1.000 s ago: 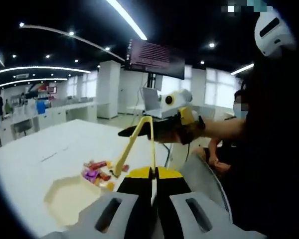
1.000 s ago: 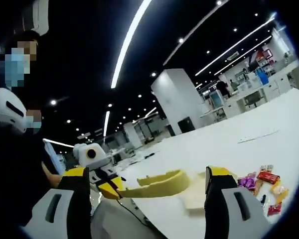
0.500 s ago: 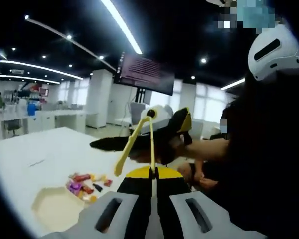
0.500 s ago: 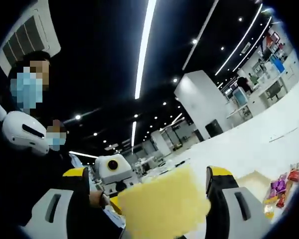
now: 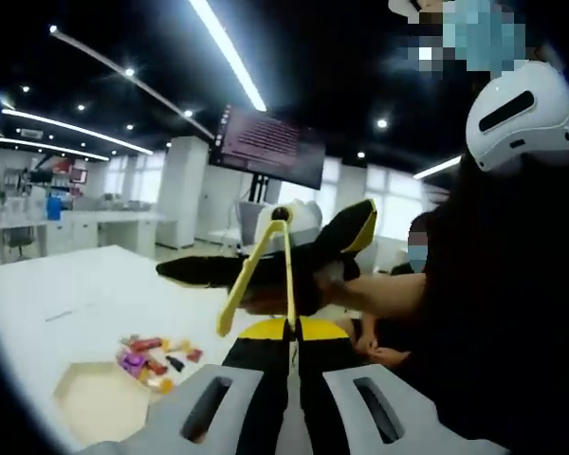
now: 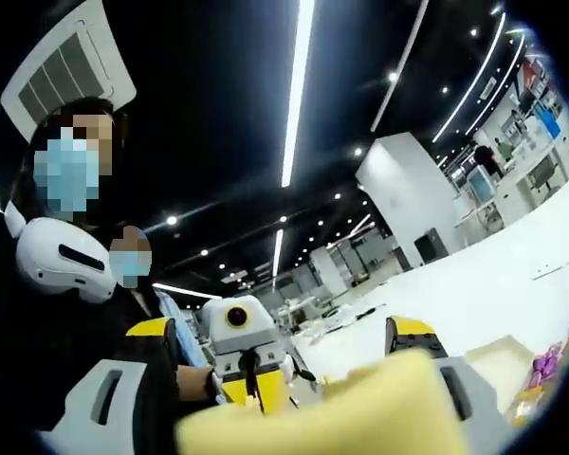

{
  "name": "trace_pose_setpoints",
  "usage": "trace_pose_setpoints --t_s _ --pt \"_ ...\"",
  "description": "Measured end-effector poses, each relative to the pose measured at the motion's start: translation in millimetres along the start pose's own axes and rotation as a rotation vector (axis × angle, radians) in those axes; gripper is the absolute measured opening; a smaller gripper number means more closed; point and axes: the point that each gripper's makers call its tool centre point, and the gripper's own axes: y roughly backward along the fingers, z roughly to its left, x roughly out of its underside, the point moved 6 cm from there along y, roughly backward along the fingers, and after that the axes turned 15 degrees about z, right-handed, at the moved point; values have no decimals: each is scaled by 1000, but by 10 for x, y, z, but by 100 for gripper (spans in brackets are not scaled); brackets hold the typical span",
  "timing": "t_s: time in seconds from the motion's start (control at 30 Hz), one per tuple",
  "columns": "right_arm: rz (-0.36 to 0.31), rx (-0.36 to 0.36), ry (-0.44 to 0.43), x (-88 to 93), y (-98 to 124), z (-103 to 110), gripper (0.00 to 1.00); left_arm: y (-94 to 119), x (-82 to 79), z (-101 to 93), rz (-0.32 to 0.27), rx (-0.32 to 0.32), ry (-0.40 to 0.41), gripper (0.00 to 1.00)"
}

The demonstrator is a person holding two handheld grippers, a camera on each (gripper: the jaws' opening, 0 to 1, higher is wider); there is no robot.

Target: Place the target food into the container with the food tongs after gripping and lifting it, then release it inside without dropping or visibly crushing the food.

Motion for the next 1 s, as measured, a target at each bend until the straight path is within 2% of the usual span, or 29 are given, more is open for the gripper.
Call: trace_pose_setpoints --t_s 0.1,0.23,0.53,0.73,0.83,1.0 --pt "31 -8 20 14 -32 9 80 38 -21 -10 6 10 3 0" --pt "88 -23 40 50 -84 33 72 148 -53 21 1 47 59 0" --pt "126 -51 75 57 -136 81 57 241 -89 38 3 90 103 0" --pt "131 -53 85 48 -121 96 55 233 -130 14 9 127 135 0" --pt "156 -39 104 74 -109 104 53 236 -145 10 12 134 143 0" --pt "139 -49 100 63 -116 136 53 250 -175 12 10 140 145 0"
